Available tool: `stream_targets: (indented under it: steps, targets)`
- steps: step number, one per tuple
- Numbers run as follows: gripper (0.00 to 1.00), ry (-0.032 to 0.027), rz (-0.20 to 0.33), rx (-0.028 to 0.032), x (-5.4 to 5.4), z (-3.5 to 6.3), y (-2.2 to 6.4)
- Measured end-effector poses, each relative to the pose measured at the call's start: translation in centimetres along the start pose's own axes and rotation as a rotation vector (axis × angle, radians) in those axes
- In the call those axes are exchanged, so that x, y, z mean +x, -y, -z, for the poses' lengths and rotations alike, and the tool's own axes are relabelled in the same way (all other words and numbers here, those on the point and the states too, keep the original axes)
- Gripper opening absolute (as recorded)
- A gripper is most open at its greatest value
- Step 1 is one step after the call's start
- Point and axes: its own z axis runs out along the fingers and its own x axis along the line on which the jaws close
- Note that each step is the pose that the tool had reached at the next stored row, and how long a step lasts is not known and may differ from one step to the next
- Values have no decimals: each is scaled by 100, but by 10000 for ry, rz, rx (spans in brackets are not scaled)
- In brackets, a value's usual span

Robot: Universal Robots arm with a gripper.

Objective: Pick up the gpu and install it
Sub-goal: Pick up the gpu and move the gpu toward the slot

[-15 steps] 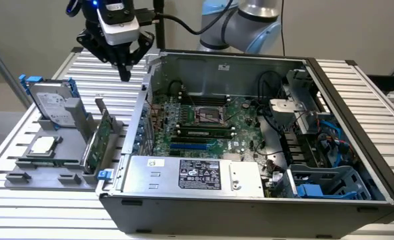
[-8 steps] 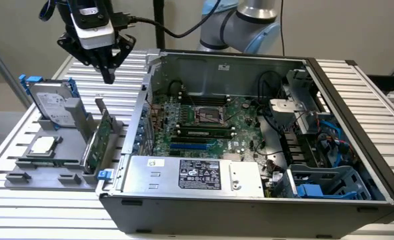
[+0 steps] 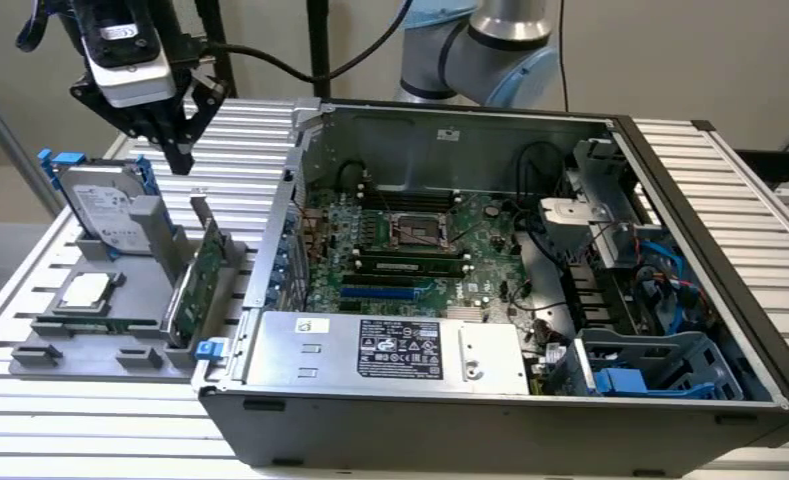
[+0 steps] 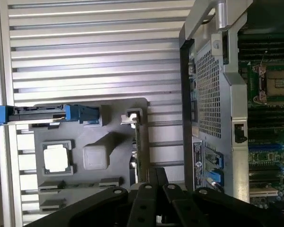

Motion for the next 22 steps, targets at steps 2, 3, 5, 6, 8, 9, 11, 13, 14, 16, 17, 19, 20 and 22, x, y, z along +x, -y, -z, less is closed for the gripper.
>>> stream_targets:
  steps: [2,3,5,6,8,9,11,13,14,16,17,19,20,22]
  targets:
    - [0,1,0,8,69,-7,21]
    - [0,1,1,12,81,-8,37]
    - [0,1,0,22,93,-10,77]
    - [0,1,0,27,97,-11,99]
    - [0,0,0,33,106,-15,145]
    - [0,0,1,36,113,-21,163]
    - [0,4,-1,69,123,-29,170]
    - [0,3,1,69,122,-28,170]
    - [0,3,1,69,123,-28,170]
    - [0,3,1,68,123,-28,170]
    - [0,3,1,68,123,-28,170]
    - [0,3,1,68,122,-28,170]
    - [0,3,1,68,123,-28,170]
    - [0,3,1,68,123,-28,170]
